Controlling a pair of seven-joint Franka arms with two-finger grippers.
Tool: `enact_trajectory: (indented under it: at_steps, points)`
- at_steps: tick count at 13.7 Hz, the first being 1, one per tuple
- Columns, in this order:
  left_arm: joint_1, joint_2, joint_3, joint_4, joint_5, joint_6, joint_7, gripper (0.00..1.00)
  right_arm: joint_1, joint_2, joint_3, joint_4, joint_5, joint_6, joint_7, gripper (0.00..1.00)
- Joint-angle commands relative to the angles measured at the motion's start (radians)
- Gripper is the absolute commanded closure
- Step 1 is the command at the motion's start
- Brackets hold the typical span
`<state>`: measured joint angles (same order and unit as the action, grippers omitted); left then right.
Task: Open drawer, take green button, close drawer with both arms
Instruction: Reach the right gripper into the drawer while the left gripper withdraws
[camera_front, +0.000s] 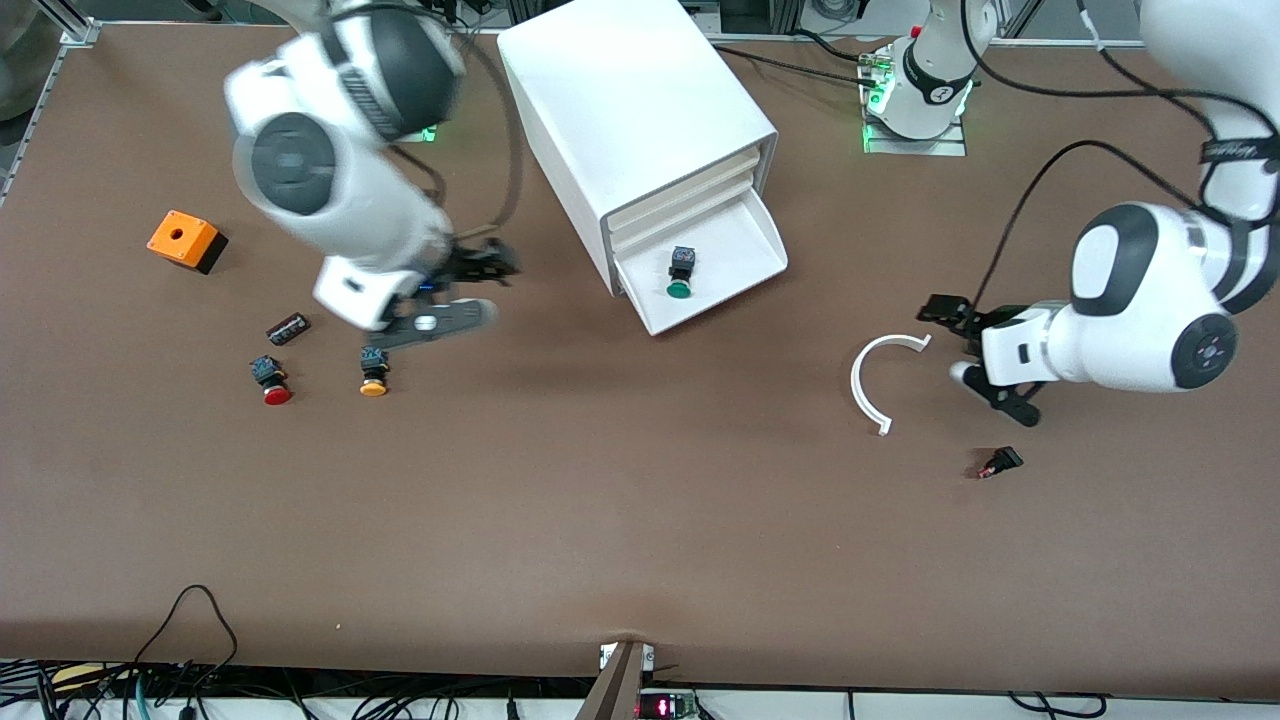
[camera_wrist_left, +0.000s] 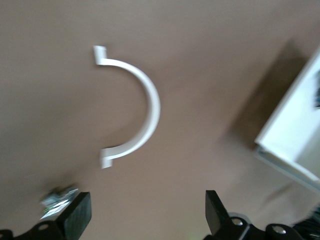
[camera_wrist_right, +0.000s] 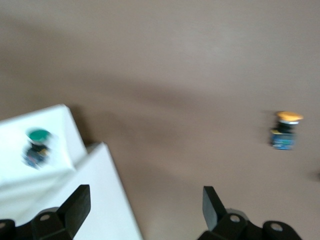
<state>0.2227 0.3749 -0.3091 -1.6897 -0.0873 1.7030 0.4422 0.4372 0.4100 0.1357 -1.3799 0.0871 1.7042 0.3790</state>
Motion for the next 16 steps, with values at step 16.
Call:
enact_trajectory:
  at_steps: [16]
  points:
    - [0.03,-0.019,0.013,0.139,0.182,-0.033,-0.277,0.0,0.413,0.42,-0.022,0.231,-0.083,0.236,0.647,0.02]
